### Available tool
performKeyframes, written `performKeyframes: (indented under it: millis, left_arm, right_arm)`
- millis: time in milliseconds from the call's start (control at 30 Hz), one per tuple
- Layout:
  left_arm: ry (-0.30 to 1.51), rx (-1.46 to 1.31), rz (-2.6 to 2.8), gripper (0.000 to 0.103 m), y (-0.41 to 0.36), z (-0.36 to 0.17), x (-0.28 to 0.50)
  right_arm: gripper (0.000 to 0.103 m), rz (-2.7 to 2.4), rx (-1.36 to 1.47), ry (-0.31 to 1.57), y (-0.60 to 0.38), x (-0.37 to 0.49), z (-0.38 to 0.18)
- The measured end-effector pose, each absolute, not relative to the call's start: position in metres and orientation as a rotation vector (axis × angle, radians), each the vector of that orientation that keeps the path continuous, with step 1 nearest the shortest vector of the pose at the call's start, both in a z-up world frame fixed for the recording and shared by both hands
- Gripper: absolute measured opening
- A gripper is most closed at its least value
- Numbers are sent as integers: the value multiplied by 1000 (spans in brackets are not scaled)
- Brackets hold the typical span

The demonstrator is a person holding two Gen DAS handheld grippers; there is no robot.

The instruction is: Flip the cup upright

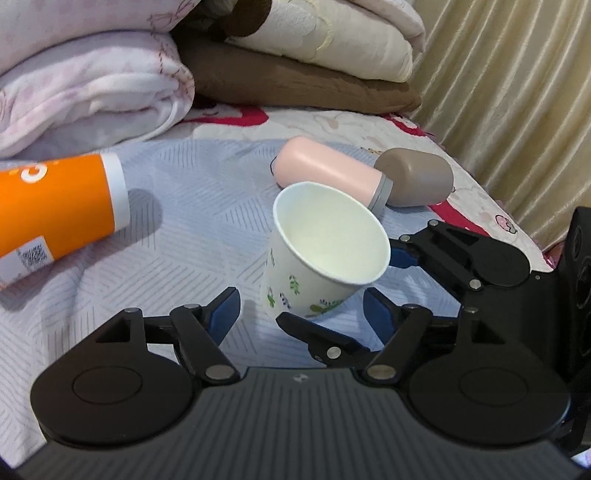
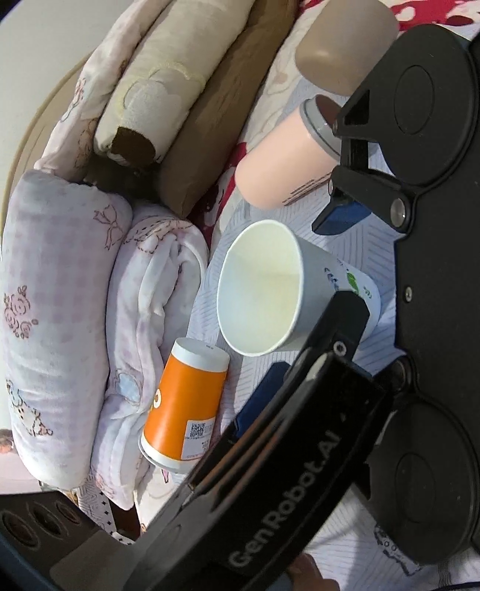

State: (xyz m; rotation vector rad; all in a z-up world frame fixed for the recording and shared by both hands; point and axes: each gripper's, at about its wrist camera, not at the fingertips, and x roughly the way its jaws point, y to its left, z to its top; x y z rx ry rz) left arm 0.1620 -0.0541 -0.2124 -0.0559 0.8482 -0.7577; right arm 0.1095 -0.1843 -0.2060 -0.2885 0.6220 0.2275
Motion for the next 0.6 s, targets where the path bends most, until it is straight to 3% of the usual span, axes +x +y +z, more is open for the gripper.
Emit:
performKeyframes:
  millis: [600]
  left_arm:
    - [896,-51,-647,73,-33,-193,145]
  right_arm:
    - [80,224,-156,622,-192,75,-195]
